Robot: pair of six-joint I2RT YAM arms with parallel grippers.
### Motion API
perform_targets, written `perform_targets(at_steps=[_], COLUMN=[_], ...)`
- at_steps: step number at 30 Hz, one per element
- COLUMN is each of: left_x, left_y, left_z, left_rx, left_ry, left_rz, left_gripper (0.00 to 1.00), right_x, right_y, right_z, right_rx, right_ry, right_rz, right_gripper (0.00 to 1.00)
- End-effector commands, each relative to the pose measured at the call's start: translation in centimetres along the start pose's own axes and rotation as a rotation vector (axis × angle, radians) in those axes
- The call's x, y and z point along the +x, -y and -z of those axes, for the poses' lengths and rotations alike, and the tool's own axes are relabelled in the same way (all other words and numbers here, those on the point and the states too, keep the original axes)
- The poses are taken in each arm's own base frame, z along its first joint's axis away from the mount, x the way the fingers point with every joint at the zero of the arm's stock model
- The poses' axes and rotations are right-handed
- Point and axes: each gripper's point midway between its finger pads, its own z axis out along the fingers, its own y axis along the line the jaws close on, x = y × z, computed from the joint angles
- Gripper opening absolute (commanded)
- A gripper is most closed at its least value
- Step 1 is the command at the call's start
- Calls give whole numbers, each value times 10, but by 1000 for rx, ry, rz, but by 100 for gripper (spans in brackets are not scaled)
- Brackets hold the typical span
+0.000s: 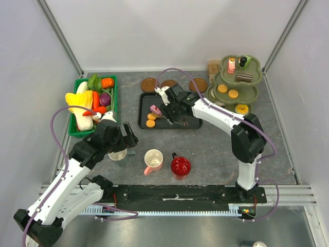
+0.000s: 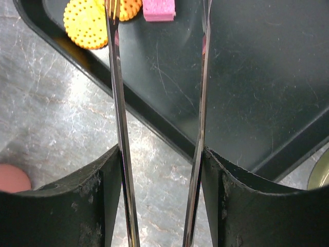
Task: Serve the afternoon tea
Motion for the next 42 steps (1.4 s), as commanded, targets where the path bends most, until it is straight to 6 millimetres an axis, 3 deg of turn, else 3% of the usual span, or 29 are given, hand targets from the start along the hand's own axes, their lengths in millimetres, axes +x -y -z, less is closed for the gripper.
perform_targets(at_steps=[1,9,12,14,17,20,23,27,28,33,36,42], left_x=[-6,-4,-4,-3,-4,-4,-4,-5,-6,-5,-5,-5], left_y=[-1,-3,-3,-3,-3,-2,-2,0,0,3,4,6], left_z=[-3,-5,-6,-6,-5,-4,-2,1,3,4,4,6], left_rx=[-15,-25,-27,-25,-22,-15,-11,9,16,45,52,68], left_ry=[30,22,22,18,22,27,29,43,48,56,57,61], left_rz=[27,25,23,22,24,22,24,26,27,28,29,26], left_gripper=[99,99,99,99,99,99,99,99,99,99,100,99], right_x=[-34,-41,-42,-44,-56,-73,-88,-96,-95,-63,-38,16], right_y=[4,7,6,6,11,16,31,85,106,197,224,277], right_z=[-7,-22,-23,-19,5,41,92,173,201,299,324,345], right_rx=[48,83,81,78,106,127,199,372,407,639,726,877], right_ry=[82,94,93,99,150,230,330,473,516,630,622,534], right_rz=[9,-28,-27,-27,-32,-40,-63,-211,-264,-478,-542,-681], right_gripper=[65,58,47,44,43,44,44,44,44,41,40,41])
